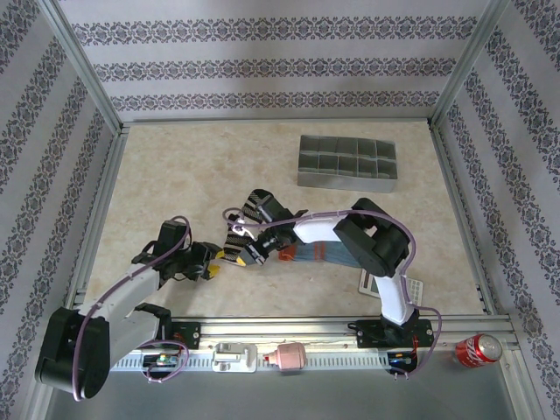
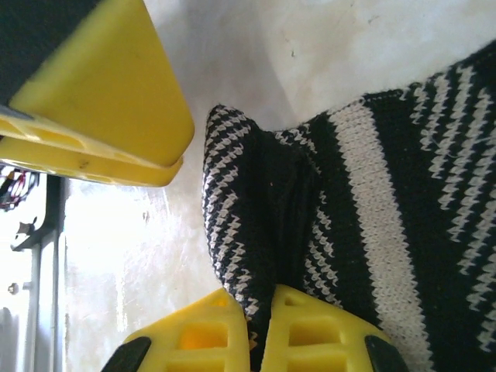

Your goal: Roll the socks

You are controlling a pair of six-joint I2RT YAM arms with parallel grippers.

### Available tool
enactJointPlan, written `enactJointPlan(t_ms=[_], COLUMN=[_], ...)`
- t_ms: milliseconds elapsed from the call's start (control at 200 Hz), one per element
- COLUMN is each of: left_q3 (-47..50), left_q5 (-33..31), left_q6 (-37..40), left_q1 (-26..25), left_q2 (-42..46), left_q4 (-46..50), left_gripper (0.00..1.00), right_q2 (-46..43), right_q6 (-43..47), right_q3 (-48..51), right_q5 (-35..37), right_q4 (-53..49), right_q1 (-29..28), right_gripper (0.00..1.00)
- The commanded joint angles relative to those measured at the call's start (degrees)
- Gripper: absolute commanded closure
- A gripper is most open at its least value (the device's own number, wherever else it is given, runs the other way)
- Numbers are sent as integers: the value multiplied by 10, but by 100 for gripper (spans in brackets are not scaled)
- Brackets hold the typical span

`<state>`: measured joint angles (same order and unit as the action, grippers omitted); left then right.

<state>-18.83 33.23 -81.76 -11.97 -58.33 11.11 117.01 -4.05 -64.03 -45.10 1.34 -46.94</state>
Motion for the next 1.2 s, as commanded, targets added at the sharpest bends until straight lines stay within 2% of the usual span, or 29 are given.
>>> enactJointPlan(t_ms=[0, 255, 854, 964, 1079, 1149, 1194], left_q3=[9, 16, 17, 16, 14, 8, 4], left_q5=[3, 1, -23, -21, -24, -24, -26], left_q6=[-10, -9, -19, -16, -10, -10, -10], left_q1=[-6, -17, -53, -55, -55, -56, -56], left_q2=[-26, -83, -107, -137, -171, -177, -174], left_q4=[-99, -171, -194, -214, -230, -216, -191], left_gripper=[59, 62, 61, 69, 85, 100, 100], right_q2=[54, 81, 119, 122, 123, 122, 117], right_q6=[-37, -84, -126, -127, -125, -119, -110], right_q3=[24, 18, -22, -26, -29, -31, -32], right_q5=[1, -32, -69, -72, -72, -70, -66], right_q4=[-95, -97, -123, -125, -128, -131, -135], right_q1=[13, 40, 61, 60, 60, 60, 60], right_gripper=[100, 100, 100, 100, 100, 100, 100])
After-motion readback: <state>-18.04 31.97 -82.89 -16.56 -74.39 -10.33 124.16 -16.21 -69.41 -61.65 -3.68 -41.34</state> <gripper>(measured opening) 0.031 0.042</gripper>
